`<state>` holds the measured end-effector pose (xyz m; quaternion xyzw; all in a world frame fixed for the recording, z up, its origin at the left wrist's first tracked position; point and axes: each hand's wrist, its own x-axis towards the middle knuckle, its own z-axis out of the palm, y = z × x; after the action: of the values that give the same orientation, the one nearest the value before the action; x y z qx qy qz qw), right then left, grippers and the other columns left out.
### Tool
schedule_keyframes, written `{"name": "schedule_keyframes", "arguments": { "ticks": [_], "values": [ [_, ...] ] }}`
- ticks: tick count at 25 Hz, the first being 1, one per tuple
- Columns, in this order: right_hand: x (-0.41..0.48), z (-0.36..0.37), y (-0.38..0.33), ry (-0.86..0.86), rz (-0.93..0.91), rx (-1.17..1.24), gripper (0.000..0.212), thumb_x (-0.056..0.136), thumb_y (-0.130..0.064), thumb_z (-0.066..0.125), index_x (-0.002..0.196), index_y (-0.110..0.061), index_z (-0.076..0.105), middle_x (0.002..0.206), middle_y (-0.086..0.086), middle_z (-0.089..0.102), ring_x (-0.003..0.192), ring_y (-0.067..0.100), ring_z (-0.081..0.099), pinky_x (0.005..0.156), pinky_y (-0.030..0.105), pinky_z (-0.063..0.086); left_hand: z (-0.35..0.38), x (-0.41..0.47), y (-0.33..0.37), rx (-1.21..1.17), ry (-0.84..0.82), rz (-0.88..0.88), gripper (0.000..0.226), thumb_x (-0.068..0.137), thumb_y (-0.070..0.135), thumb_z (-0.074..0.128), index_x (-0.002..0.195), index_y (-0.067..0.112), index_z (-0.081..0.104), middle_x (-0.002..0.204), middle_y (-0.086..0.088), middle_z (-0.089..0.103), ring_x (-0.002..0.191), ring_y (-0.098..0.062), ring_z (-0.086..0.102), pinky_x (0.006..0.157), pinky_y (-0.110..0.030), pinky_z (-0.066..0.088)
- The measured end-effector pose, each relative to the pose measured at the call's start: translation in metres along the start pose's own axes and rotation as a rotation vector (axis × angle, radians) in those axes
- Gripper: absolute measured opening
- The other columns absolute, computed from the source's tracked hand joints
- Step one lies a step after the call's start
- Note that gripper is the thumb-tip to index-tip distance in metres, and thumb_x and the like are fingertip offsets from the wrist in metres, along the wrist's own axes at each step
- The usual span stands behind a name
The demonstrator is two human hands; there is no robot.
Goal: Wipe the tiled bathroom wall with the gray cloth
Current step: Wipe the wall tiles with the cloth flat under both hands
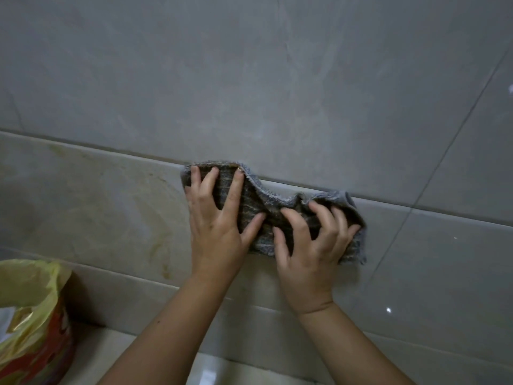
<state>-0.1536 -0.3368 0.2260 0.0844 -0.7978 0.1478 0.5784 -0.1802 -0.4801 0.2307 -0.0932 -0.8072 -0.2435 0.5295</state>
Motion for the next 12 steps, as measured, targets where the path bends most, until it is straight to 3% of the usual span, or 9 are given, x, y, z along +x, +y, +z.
{"name": "schedule_keyframes", "arguments": {
  "ticks": [4,9,12],
  "values": [
    [0.002,-0.013,0.011,-0.131,-0.014,-0.103,0.052,0.089,-0.033,0.058,0.139,-0.026,0.046,0.146,0.01,0.035,0.138,0.039,0.028,0.114,0.066,0.011,0.003,-0.002,0.015,0.053,-0.011,-0.039,0.07,0.092,0.049,0.058,0.148,0.011,0.04,0.154,-0.022,0.022,0.148,-0.042,0.012,0.115,-0.062,0.023],
    [0.01,-0.026,0.018,-0.192,0.029,-0.112,0.066,0.094,-0.034,0.05,0.149,-0.003,0.031,0.158,0.024,0.018,0.148,0.04,0.008,0.121,0.049,0.011,0.007,-0.005,0.025,0.013,-0.061,-0.095,0.075,0.095,0.051,0.049,0.154,0.011,0.025,0.161,-0.019,0.007,0.151,-0.038,0.0,0.119,-0.058,0.019],
    [0.006,-0.026,0.027,-0.214,-0.047,-0.015,0.065,0.095,-0.031,0.051,0.151,-0.012,0.024,0.158,0.026,0.012,0.148,0.039,0.002,0.12,0.053,0.01,0.009,-0.004,0.026,-0.005,-0.049,-0.093,0.079,0.094,0.056,0.048,0.154,0.011,0.025,0.161,-0.021,0.005,0.151,-0.039,-0.002,0.118,-0.061,0.016]
  ]
}}
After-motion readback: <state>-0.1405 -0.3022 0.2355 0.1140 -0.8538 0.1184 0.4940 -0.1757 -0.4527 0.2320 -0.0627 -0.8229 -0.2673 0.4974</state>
